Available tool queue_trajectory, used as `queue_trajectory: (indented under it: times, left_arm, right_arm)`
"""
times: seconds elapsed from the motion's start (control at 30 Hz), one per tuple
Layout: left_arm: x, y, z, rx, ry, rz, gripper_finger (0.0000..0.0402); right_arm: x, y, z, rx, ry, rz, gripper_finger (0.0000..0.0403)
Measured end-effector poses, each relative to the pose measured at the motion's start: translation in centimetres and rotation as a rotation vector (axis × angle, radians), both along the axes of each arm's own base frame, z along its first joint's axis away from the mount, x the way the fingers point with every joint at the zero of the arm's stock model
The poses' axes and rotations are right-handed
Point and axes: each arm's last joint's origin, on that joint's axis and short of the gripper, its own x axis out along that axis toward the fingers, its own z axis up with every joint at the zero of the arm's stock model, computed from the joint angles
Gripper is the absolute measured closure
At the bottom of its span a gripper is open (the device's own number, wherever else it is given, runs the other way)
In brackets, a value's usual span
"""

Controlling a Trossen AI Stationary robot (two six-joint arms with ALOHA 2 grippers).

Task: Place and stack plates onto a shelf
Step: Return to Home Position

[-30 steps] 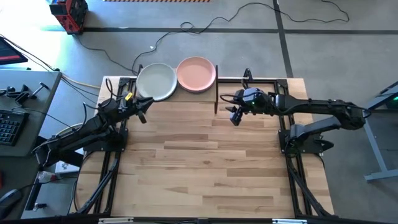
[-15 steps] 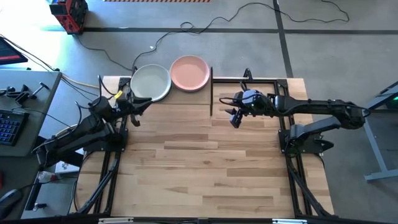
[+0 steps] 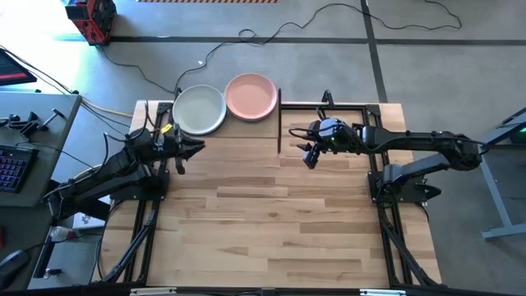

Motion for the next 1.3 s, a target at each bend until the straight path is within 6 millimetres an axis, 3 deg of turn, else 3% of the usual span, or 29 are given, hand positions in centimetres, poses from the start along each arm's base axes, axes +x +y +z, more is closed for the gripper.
queue_trajectory:
  times: [0.23,0.47,0.73,1.03,1.3]
  left_arm:
    - [0.5,-0.1,-2.6,0.028,0.041,-0.008,0.0342]
    - [1.1,-0.8,-4.8,0.03,-0.055,-0.125,0.0342]
    - [1.3,-1.3,-5.2,0.042,-0.007,-0.169,0.0342]
    - [1.3,-1.3,-6.2,-0.049,0.083,-0.045,0.0342]
    - [1.3,-1.4,-6.6,-0.066,0.115,0.059,0.0342]
  right_arm:
    - [0.2,0.0,-0.2,0.006,0.005,-0.003,0.0249]
    - [0.1,0.0,-0.2,0.029,-0.002,-0.023,0.0249]
    - [0.0,-0.4,-0.2,0.038,-0.008,-0.062,0.0249]
    - [0.2,0.2,-0.3,-0.001,0.005,-0.031,0.0249]
    - [-0.2,0.6,-4.5,-0.006,-0.074,-0.037,0.0249]
